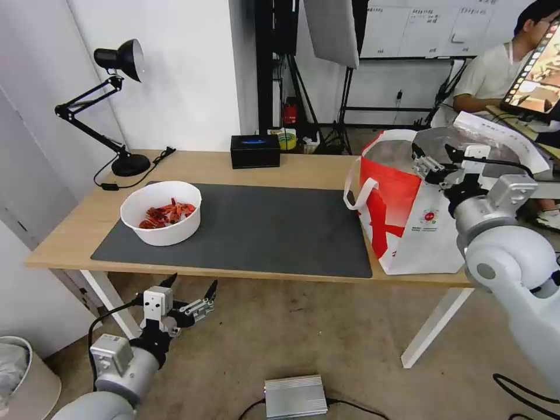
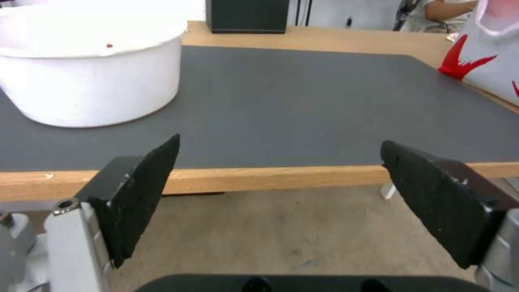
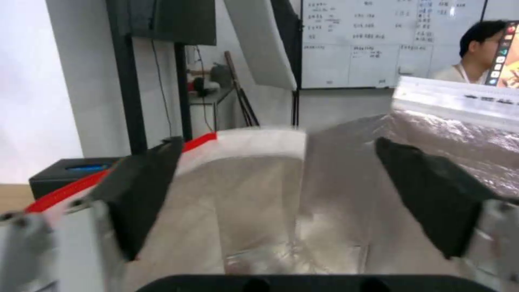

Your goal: Pick up the trash from the table and place it into the takeout bag.

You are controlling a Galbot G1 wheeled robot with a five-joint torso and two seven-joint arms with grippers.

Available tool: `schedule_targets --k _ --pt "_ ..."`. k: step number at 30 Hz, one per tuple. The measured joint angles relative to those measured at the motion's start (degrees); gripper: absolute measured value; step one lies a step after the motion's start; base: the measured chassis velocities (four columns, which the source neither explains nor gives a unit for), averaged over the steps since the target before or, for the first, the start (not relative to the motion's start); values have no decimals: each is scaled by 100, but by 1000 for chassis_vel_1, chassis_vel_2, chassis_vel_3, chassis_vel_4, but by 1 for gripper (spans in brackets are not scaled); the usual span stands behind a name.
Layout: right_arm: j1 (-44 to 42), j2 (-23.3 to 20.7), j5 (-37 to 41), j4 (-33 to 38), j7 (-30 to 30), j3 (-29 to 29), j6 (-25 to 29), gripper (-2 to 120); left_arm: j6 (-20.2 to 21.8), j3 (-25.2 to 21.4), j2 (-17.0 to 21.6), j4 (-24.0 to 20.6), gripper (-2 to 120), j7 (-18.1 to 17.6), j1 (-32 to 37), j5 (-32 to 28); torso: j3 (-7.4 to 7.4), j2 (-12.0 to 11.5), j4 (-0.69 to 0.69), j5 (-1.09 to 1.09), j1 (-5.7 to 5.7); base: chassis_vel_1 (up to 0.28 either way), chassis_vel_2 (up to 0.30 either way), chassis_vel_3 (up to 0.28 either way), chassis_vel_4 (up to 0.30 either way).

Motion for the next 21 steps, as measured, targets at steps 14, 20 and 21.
schedule_targets --k 14,20,21 --pt "-171 -14 31 378 -850 111 792 100 2 -152 -10 -72 100 -3 120 2 0 0 0 0 0 0 0 0 0" --pt "-333 -28 76 670 -1314 105 1170 100 2 -168 28 -72 100 -3 111 -2 0 0 0 -1 -1 0 0 0 0" --pt "-421 -30 57 769 -1364 99 1201 100 2 -168 37 -72 100 -3 103 -6 0 0 1 -1 -1 0 0 0 0"
